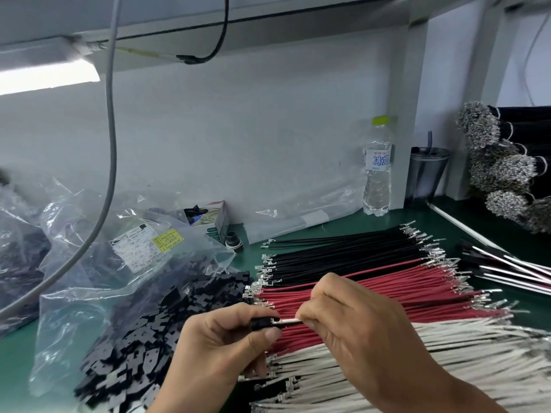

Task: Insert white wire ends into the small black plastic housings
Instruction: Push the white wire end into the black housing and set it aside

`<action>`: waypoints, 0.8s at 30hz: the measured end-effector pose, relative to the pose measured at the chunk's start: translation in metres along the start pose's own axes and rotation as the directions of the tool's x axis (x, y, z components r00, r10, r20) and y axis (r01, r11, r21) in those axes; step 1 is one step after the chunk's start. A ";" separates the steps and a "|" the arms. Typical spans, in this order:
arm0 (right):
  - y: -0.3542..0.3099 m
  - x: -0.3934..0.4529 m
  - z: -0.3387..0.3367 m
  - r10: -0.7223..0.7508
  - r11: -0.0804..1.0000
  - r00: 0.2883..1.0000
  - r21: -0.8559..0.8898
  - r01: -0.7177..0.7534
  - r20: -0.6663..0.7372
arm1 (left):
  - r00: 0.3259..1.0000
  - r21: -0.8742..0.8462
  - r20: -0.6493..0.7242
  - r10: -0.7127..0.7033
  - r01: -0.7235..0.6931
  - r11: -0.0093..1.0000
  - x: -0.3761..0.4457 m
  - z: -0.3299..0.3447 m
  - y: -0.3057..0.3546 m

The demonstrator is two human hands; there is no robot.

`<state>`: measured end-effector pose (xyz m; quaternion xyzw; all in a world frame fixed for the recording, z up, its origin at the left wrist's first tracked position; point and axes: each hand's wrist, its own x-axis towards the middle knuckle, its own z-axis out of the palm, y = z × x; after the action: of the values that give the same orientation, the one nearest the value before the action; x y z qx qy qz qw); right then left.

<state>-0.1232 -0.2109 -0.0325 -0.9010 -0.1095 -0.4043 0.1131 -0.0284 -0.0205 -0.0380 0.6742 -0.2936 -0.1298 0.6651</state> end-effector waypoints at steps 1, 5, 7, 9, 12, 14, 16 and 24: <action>-0.002 0.000 0.001 0.030 0.998 1.000 0.049 -0.030 -0.001 | 1.000 0.021 0.005 0.015 -0.015 1.000 0.000 0.001 0.000; -0.006 0.000 0.002 0.052 0.993 0.999 0.106 -0.052 0.004 | 0.999 0.048 0.030 0.039 -0.040 0.998 0.000 0.004 0.000; -0.005 0.001 -0.001 0.056 0.991 0.998 0.118 -0.057 0.017 | 0.999 0.039 0.025 0.024 -0.025 0.999 -0.001 0.002 0.002; -0.003 0.002 -0.005 0.086 0.988 0.996 0.129 -0.089 0.028 | 1.000 0.020 0.010 0.008 -0.009 1.000 -0.001 0.000 0.003; 0.000 0.002 -0.006 0.089 0.992 0.996 0.091 -0.090 0.018 | 1.000 0.002 -0.007 -0.020 0.020 1.000 -0.001 0.003 0.003; -0.001 0.001 -0.002 0.064 0.996 0.998 0.068 -0.063 -0.004 | 1.000 0.006 0.003 -0.026 0.026 1.000 -0.002 0.005 0.002; -0.002 -0.001 0.002 0.027 0.998 0.999 0.058 -0.025 -0.022 | 1.000 0.023 0.013 -0.024 0.024 0.999 -0.003 0.005 0.002; 0.005 -0.003 0.010 -0.090 0.996 0.989 -0.013 0.089 -0.114 | 0.999 0.034 0.035 0.038 -0.039 0.999 -0.002 0.003 0.003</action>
<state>-0.1165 -0.2129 -0.0414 -0.8709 -0.1416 -0.4605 0.0976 -0.0325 -0.0210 -0.0355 0.6776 -0.3202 -0.1232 0.6505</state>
